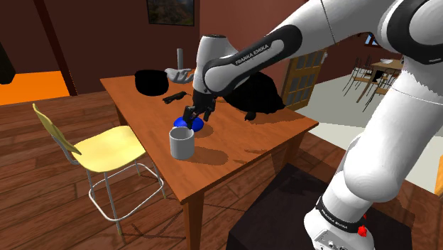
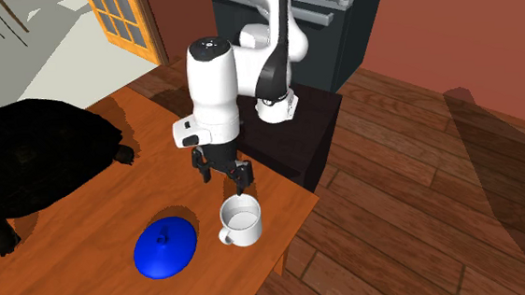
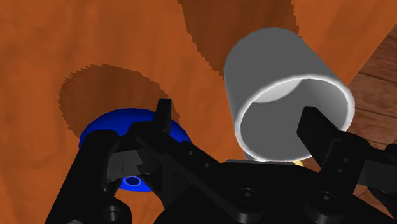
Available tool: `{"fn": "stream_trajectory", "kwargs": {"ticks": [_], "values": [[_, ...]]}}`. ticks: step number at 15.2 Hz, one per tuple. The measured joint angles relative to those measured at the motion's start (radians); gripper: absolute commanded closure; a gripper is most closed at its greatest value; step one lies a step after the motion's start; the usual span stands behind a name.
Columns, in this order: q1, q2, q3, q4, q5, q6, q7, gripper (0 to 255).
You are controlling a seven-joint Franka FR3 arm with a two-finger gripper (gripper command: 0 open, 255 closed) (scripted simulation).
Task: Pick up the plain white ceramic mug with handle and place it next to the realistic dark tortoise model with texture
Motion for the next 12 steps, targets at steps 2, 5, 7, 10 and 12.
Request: {"fn": "stream_trajectory", "kwargs": {"ticks": [2, 5, 7, 10, 12], "values": [[0.005, 0.067, 0.007, 0.042, -0.021, 0.026, 0.028, 0], [0.007, 0.121, 0.007, 0.056, -0.038, 0.066, 0.042, 0], [0.009, 0.141, 0.006, 0.051, -0.047, 0.091, 0.05, 0], [0.01, 0.168, 0.005, 0.048, -0.057, 0.12, 0.058, 0], [0.01, 0.177, 0.004, 0.05, -0.06, 0.126, 0.059, 0]]}}
